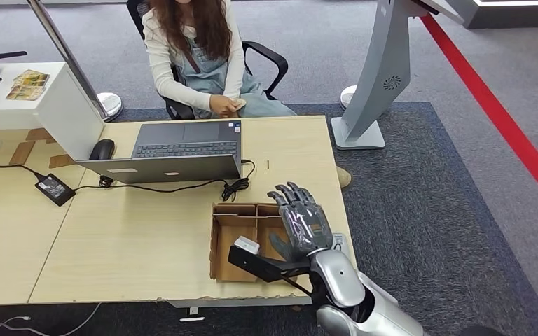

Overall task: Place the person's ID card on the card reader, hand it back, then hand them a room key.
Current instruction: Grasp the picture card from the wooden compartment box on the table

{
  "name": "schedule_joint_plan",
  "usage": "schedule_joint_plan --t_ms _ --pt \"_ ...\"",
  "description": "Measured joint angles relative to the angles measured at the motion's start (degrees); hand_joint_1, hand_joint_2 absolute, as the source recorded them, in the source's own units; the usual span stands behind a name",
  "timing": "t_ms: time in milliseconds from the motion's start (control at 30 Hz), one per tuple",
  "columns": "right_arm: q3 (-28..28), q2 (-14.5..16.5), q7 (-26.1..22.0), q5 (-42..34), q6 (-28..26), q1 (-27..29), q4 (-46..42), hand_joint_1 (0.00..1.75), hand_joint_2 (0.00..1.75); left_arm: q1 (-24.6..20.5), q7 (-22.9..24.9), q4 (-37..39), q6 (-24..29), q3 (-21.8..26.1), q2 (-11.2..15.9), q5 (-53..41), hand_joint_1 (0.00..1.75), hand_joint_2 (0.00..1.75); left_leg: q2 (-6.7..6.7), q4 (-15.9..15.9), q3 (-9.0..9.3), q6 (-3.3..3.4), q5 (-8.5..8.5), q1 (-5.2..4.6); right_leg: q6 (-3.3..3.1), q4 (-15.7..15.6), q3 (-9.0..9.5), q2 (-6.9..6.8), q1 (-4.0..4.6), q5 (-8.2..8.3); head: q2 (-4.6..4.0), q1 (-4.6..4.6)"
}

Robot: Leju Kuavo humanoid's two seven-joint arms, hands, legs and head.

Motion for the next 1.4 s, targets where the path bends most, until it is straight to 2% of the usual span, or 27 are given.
schedule_joint_plan --t_ms 667,1400 --pt "-0.5 -0.4 0.9 0.9 -0.2 -0.3 3.0 0.42 1.75 0.0 0.2 0.0 0.0 0.0 0.1 0.0 0.00 0.00 0.00 0.0 0.00 0.00 0.00 0.00 0.00 0.0 0.00 0.00 0.01 0.00 0.00 0.00" --pt "-0.5 0.1 0.7 1.0 -0.5 -0.7 6.9 0.47 1.75 0.0 0.6 0.0 -0.1 0.0 0.2 -0.5 0.00 0.00 0.00 0.0 0.00 0.00 0.01 0.00 0.00 0.0 0.00 0.00 0.01 0.00 0.01 0.00"
